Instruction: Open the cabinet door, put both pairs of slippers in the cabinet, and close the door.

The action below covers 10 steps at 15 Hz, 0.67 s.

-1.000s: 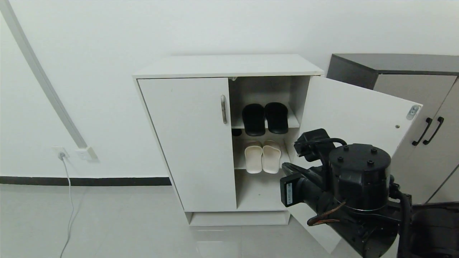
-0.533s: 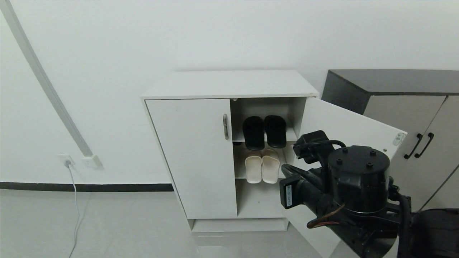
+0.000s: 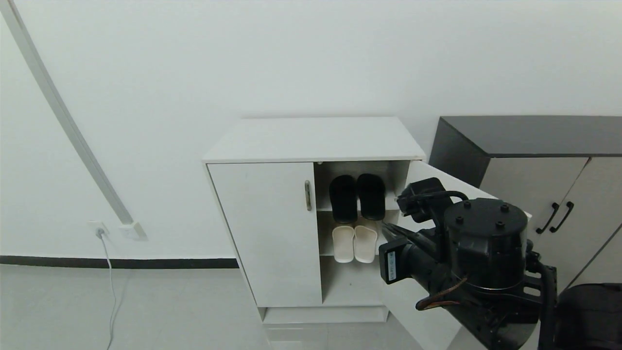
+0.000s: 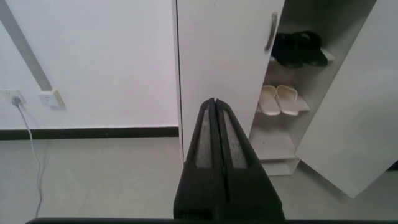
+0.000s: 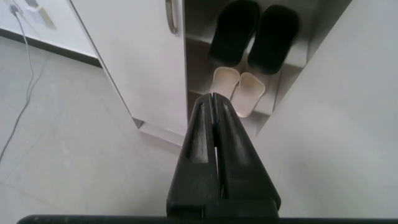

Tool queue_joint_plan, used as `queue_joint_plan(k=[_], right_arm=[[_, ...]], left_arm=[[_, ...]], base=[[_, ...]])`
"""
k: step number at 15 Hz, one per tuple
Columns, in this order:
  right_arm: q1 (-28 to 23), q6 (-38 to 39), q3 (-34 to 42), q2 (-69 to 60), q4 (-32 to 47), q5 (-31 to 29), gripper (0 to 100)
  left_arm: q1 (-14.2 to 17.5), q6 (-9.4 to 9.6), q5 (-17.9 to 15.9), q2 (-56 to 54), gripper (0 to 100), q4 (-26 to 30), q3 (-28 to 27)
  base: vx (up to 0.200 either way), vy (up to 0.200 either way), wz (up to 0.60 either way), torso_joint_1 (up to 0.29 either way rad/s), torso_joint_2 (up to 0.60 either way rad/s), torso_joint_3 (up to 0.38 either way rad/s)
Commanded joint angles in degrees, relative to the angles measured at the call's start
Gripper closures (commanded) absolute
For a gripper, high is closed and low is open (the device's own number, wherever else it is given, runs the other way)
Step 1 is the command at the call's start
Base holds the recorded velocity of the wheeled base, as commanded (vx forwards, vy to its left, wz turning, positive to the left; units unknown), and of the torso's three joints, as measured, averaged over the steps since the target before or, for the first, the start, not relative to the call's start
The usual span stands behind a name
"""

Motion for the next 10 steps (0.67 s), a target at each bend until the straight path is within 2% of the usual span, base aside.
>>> queue_joint_plan(k=[1, 10], right_arm=[[0.02, -0.01, -0.02, 0.10, -0.03, -0.01, 100], [-0.07, 0.08, 0.33, 0.63, -0.03, 0.08, 100]], left_arm=[[0.01, -0.01, 0.01, 0.00, 100, -0.01, 0.00], [0.01, -0.10, 0.01, 0.00, 100, -0.01, 0.00]], base=[[0.000, 0.000, 0.00, 0.227, -0.54, -0.315], [0.000, 0.000, 0.00, 0.244, -0.57, -0.321]])
